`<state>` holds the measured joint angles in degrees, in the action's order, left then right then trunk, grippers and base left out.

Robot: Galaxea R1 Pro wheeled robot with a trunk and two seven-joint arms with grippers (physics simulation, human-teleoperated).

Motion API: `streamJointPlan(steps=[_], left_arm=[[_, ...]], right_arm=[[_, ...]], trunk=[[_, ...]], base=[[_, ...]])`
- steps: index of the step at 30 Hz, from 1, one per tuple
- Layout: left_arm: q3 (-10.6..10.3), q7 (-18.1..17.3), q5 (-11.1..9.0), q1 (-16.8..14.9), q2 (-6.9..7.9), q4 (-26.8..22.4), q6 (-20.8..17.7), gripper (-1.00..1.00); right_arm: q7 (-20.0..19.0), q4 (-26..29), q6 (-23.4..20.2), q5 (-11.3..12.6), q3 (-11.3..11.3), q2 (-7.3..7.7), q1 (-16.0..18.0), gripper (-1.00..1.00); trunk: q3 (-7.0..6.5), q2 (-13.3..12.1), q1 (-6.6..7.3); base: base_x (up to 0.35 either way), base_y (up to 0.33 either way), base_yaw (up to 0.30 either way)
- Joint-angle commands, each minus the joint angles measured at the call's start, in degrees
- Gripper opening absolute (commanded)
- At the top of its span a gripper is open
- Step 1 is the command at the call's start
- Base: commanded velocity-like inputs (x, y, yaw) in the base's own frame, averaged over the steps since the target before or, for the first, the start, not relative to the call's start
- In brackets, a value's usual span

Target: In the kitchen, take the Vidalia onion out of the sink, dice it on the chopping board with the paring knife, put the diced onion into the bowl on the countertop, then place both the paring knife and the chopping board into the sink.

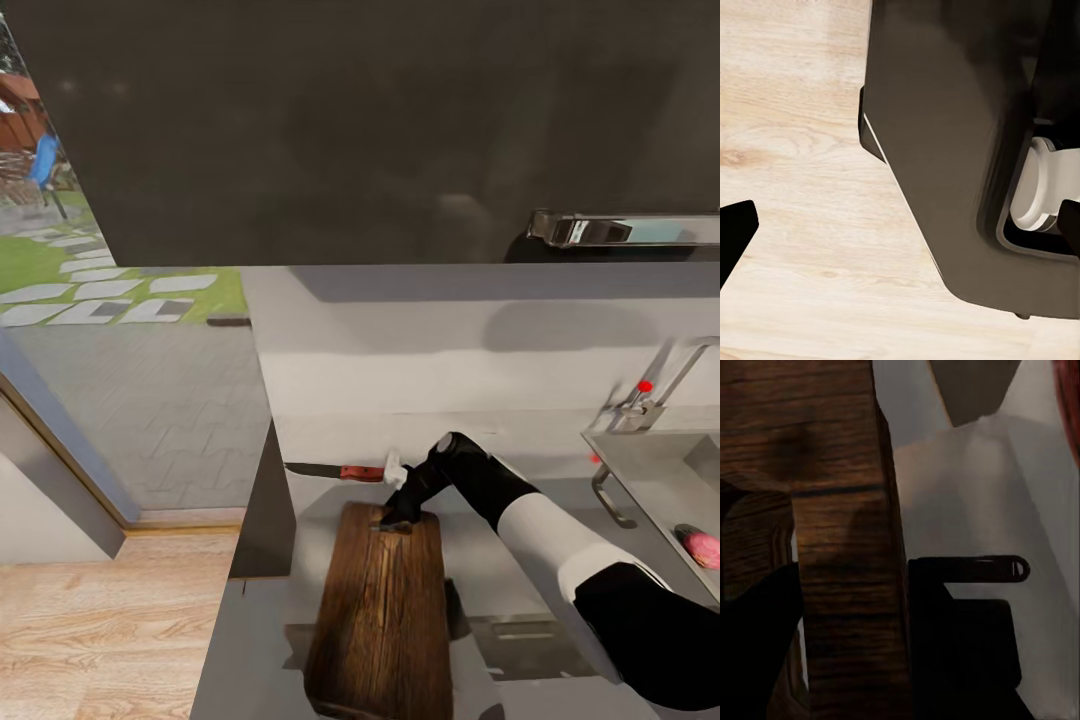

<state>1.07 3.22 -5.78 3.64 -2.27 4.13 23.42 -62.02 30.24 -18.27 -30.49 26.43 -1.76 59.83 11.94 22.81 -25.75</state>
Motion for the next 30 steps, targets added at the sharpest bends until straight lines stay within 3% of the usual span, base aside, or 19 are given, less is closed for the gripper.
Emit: streamJointPlan(steps=[1, 10, 30], left_arm=[[0.1, -0.1, -0.4, 0.0, -0.01, 0.1, 0.3, 1.0], [0.1, -0.1, -0.4, 0.0, -0.01, 0.1, 0.3, 1.0], [0.1, -0.1, -0.4, 0.0, -0.01, 0.1, 0.3, 1.0]], right_arm=[[-0.3, 0.4, -1.0, 0.1, 0.2, 0.05, 0.0, -1.0], [-0.4, 3.5, -4.5, 0.1, 0.2, 0.23, 0.0, -1.0], [-0.3, 3.9, -4.9, 0.0, 0.1, 0.72, 0.0, -1.0]], trunk=[[0.1, 0.1, -0.03], [0.1, 0.1, -0.03], [0.1, 0.1, -0.03]], base=[[0.0, 0.0, 0.0], [0.0, 0.0, 0.0], [0.0, 0.0, 0.0]])
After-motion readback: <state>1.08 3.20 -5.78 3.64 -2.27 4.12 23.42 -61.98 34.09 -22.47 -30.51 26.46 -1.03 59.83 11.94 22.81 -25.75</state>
